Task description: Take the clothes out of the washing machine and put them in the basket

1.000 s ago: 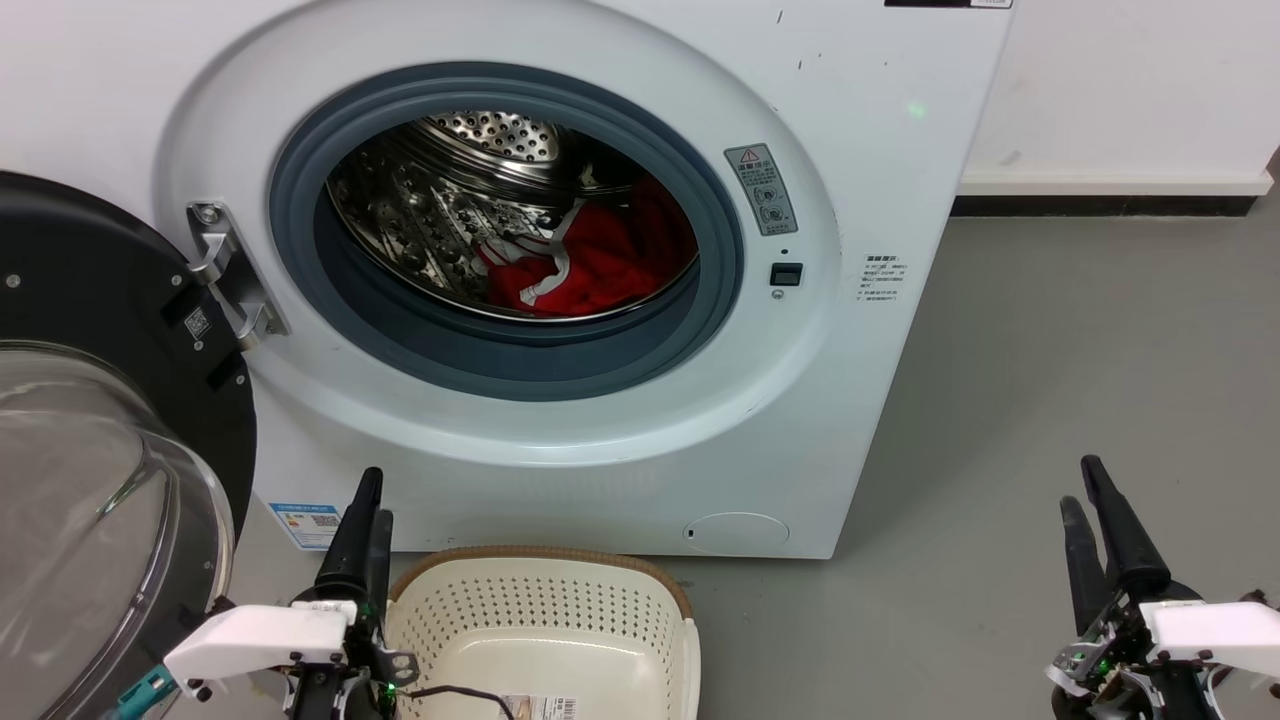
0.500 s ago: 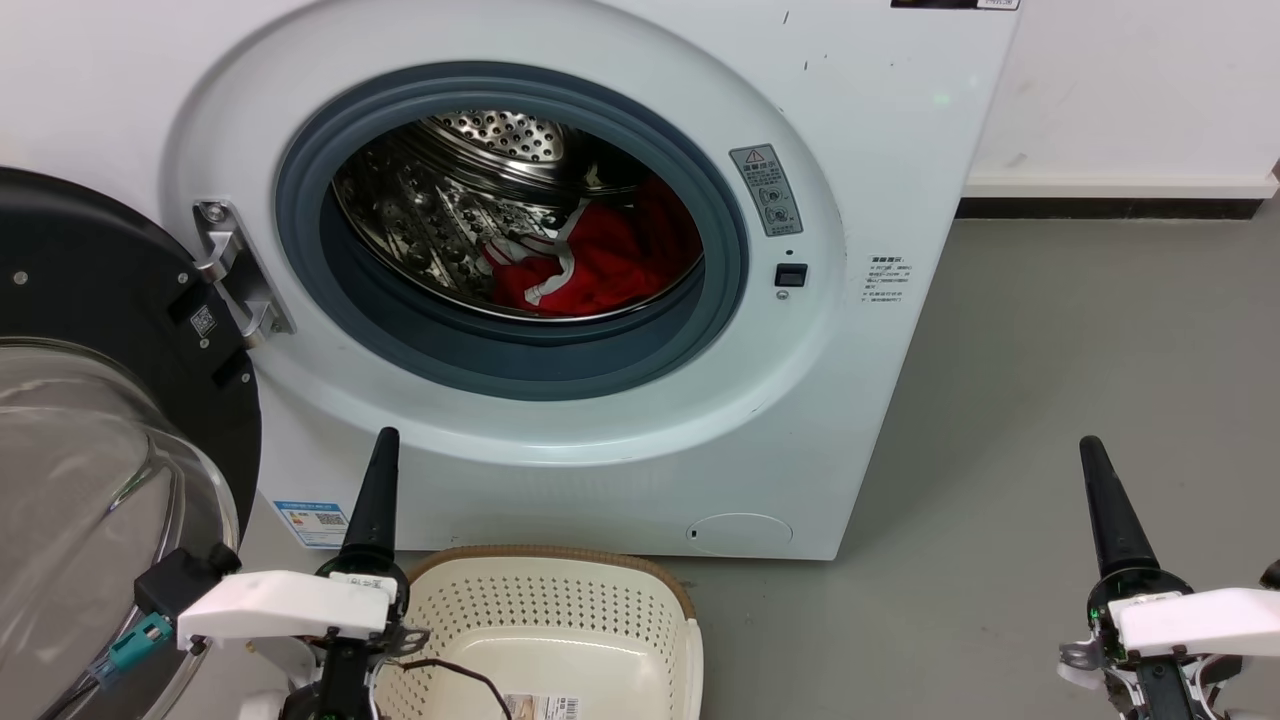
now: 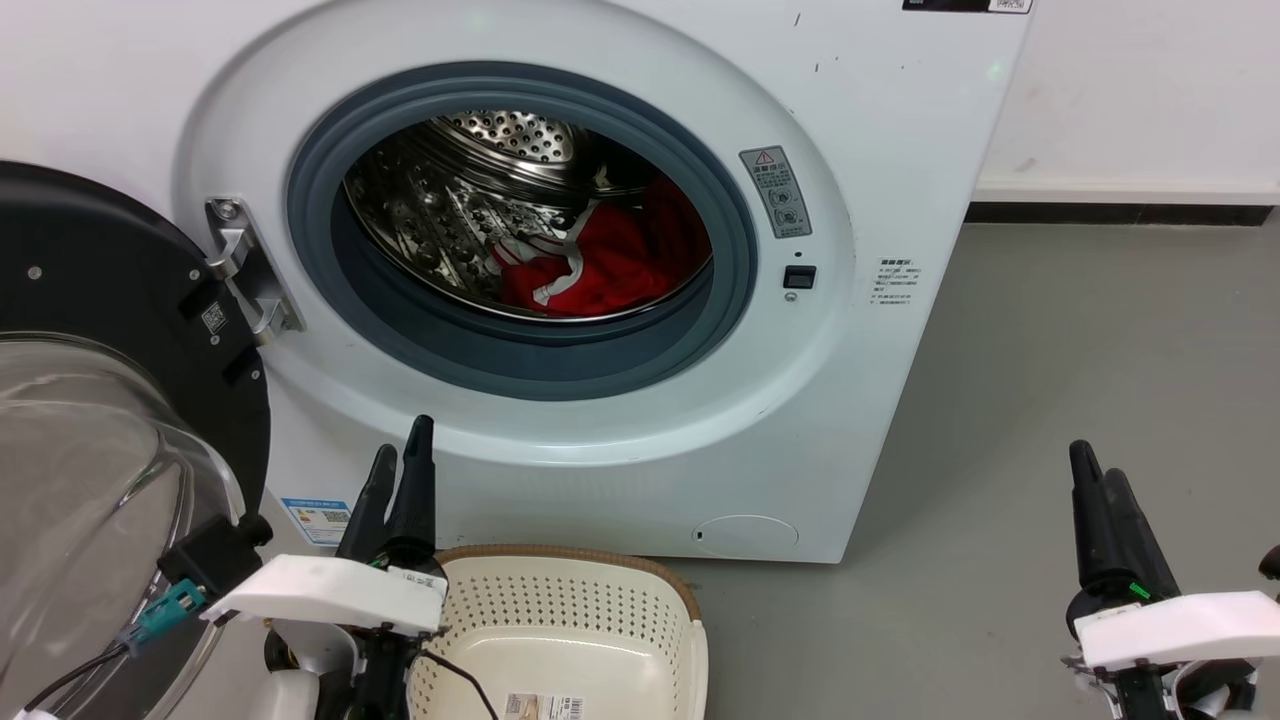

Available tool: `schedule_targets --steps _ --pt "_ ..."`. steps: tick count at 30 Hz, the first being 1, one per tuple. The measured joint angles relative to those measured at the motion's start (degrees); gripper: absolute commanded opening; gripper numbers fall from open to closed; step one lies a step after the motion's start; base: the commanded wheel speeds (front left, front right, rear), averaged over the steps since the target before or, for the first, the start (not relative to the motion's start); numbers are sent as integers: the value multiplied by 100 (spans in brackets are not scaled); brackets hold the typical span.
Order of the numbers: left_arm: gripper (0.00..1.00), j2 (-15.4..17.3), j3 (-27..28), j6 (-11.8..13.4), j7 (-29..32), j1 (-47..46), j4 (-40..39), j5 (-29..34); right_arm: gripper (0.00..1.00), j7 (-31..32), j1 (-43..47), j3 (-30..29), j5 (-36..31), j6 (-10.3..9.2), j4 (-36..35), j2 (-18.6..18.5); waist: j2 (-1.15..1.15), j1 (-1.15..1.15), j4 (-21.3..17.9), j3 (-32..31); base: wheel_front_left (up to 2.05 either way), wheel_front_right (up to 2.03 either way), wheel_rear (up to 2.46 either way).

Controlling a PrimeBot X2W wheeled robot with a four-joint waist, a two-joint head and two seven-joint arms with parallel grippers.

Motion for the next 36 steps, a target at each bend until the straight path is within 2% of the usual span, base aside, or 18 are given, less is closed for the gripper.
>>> schedule_targets --steps 14,36 --pt "100 2 -164 27 -253 -111 104 1346 100 -191 105 -100 -1507 0 -166 0 0 0 26 -5 0 0 0" --pt "100 44 -365 86 -590 -330 448 2880 100 -248 169 -77 -3056 0 -279 0 0 0 103 4 0 0 0"
